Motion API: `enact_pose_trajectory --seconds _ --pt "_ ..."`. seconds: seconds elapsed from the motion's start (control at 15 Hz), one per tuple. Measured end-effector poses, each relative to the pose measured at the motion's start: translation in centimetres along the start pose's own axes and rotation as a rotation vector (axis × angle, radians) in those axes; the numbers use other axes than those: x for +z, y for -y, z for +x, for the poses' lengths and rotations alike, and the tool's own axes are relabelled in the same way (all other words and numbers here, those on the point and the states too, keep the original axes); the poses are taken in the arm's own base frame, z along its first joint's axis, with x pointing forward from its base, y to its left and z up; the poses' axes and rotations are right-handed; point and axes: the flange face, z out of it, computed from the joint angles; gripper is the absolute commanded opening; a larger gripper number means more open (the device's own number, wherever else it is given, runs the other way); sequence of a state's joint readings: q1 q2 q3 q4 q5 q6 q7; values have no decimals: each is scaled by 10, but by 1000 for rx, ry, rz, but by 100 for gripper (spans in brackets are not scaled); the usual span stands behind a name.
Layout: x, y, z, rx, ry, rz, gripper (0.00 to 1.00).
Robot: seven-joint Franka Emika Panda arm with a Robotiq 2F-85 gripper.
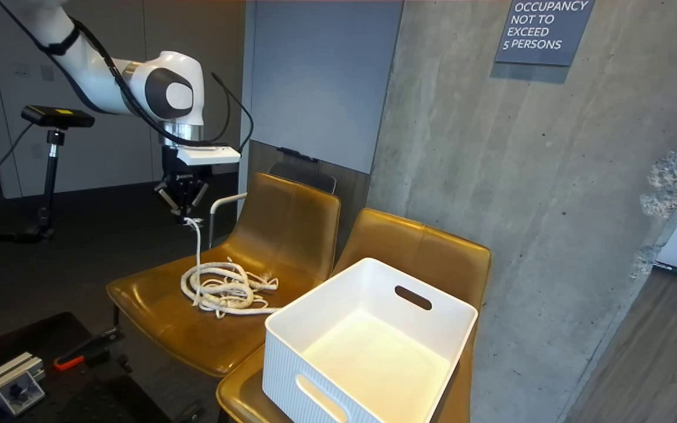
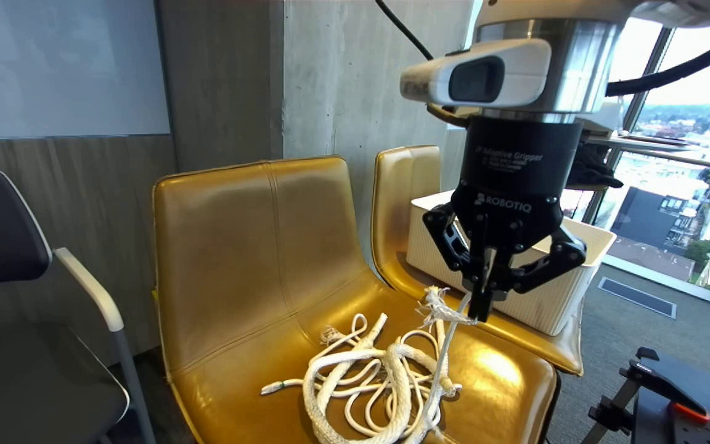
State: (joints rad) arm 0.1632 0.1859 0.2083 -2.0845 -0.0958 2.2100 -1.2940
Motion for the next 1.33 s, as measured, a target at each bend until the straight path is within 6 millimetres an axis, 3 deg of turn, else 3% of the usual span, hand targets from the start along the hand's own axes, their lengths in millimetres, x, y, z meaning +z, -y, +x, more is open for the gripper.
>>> enact_pose_trajectory --seconds 0.13,0.27,0.33,0.4,0.53,0.67,0.8,1.0,1.07,1.2,1.33 --pt "8 -8 -19 30 -7 -5 1" --pt "14 -15 -24 44 -15 -4 1" --pt "17 -19 -24 46 -18 -1 29" --pt "20 -23 -24 48 -21 2 31" --pt "26 -34 -31 62 -28 5 44" --pt "29 -49 -49 78 -34 0 57" --pt "28 -66 -78 87 -41 -16 72" --pt "23 -95 -147 79 -64 -27 95" --pt "26 -103 -171 66 -76 -18 77" --pt "34 -108 -190 77 -79 -10 92" --pt "35 -107 -181 67 -79 -5 96"
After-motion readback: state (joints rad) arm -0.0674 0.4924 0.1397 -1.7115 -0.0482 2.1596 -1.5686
